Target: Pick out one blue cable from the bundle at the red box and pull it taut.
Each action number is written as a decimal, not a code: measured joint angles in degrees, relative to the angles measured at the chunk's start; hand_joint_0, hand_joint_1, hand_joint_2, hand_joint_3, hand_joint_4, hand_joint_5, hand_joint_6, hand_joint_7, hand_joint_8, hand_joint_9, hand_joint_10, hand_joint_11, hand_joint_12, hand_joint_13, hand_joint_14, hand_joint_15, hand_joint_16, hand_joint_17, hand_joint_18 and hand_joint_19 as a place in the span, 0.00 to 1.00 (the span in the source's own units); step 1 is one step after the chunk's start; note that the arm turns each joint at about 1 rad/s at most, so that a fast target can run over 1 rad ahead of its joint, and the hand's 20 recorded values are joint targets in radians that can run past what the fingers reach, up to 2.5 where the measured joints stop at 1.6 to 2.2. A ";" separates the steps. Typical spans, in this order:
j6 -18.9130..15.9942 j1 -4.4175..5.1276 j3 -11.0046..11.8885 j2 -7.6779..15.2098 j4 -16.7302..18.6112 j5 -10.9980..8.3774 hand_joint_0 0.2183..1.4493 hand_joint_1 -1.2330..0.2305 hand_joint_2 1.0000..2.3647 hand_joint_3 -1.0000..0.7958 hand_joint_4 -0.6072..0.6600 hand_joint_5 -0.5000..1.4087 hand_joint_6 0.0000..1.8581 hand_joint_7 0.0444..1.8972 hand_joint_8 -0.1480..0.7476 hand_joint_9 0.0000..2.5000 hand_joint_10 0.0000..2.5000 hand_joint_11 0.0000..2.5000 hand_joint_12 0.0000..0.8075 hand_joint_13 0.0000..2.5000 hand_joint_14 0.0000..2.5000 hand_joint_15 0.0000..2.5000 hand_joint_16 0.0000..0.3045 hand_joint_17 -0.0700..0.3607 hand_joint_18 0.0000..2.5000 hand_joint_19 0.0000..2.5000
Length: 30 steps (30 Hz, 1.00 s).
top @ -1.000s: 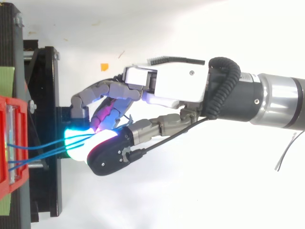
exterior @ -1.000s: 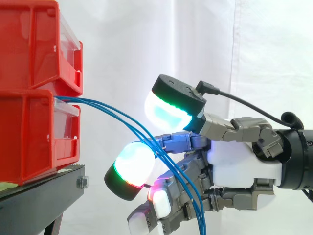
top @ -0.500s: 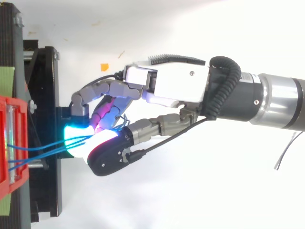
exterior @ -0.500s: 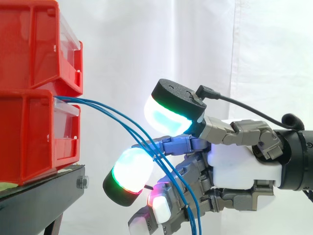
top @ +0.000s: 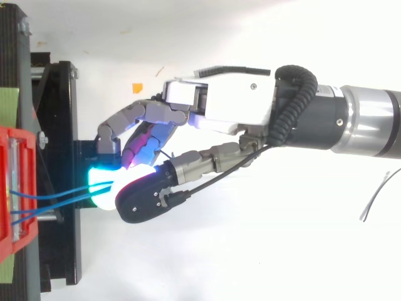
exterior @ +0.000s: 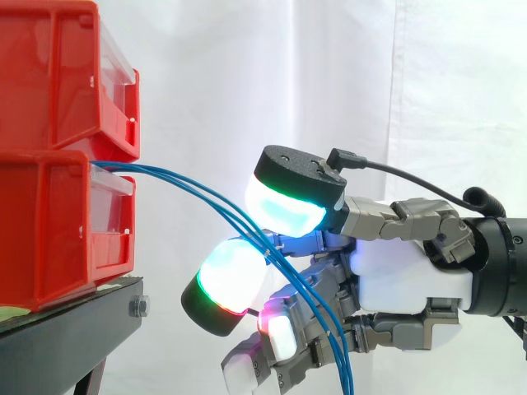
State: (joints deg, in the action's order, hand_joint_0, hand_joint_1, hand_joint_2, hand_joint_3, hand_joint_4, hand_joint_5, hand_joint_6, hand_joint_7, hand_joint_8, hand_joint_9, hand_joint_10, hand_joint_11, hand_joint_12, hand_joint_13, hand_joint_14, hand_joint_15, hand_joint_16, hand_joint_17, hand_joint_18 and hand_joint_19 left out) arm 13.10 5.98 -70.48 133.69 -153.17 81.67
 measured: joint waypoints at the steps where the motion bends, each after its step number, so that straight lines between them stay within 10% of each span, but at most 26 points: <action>1: -0.27 -0.01 0.04 0.00 0.03 0.10 0.30 0.49 0.01 0.41 0.56 0.20 0.45 0.43 0.52 0.39 0.01 0.23 0.38 0.31 0.01 0.14 0.12 0.36 0.23 0.20; 30: -3.28 -0.14 2.28 -0.01 -1.38 2.79 0.29 0.40 0.01 0.42 0.57 0.19 0.50 0.36 0.52 0.41 0.01 0.28 0.38 0.33 0.01 0.16 0.13 0.37 0.25 0.21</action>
State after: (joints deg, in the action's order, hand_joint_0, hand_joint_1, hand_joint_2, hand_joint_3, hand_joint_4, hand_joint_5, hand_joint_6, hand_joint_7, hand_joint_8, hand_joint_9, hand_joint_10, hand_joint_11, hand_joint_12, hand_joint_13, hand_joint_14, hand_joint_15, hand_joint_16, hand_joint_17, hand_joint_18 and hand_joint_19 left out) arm 9.83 5.84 -68.20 133.68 -154.55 84.46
